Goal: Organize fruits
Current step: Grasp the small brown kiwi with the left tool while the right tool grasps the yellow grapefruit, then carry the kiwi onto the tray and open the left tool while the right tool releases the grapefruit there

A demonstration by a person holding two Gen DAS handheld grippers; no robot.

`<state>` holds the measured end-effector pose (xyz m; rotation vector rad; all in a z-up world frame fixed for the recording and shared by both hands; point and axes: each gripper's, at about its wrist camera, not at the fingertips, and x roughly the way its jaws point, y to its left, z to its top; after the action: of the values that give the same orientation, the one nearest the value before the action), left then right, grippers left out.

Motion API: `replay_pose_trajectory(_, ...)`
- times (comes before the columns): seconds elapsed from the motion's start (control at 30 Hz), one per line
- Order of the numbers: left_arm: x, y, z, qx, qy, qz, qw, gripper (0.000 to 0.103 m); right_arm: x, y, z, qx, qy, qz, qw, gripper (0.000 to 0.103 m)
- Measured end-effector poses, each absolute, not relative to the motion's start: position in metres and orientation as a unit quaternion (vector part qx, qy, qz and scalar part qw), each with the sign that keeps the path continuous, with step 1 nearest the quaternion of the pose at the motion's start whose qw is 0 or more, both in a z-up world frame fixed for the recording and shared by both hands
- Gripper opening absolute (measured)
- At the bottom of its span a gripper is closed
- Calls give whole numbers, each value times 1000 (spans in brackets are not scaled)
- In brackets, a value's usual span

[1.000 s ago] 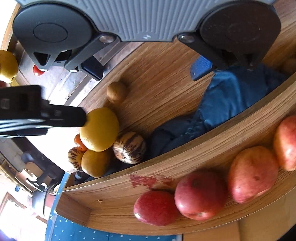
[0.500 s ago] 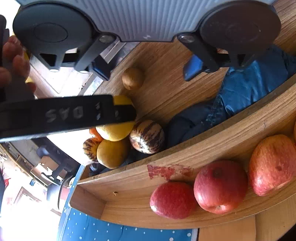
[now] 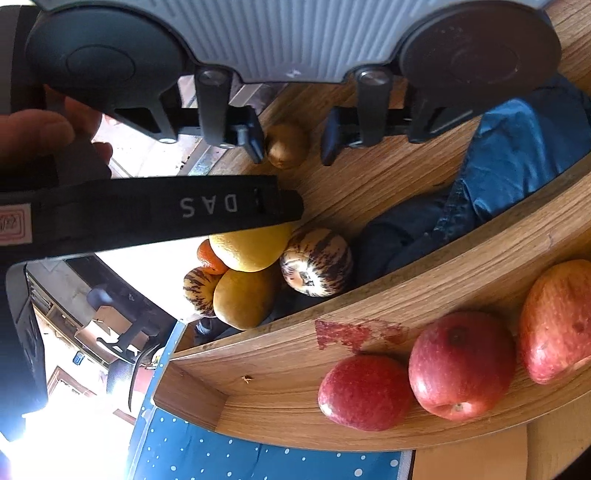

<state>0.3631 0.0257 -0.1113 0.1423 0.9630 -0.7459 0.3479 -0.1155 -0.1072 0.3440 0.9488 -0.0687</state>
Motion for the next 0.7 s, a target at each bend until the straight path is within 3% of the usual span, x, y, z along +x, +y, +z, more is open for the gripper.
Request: replay_pose_trajectory(0.7, 338, 27, -92, 49, 450, -365, 813, 28, 257, -135, -69, 178, 368, -64, 910, 57)
